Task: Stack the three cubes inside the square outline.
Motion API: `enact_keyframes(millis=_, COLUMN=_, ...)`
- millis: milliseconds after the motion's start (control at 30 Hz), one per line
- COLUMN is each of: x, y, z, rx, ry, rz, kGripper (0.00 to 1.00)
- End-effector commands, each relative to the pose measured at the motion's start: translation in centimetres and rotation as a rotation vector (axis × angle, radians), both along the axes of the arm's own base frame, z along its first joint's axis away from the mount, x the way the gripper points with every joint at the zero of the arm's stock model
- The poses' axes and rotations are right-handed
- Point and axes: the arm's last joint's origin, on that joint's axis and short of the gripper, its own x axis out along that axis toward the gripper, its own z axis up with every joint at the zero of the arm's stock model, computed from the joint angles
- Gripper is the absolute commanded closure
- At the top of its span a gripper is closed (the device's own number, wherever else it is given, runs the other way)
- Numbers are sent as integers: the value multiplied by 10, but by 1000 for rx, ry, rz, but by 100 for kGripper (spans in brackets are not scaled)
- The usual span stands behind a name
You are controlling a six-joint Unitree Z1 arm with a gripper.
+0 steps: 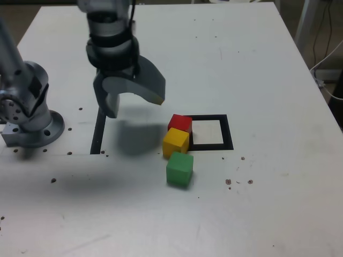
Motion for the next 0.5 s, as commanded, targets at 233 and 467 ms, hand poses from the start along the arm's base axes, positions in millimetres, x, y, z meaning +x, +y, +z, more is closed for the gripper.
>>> enact_keyframes(millis=233, x=41, y=-1, z=6, rx=35, ry=29, rz=-213, kGripper=2)
enact_keyframes(millis=467, x=59, y=-4, z=3, rx=45, ry=45, rz=-275, kGripper=3)
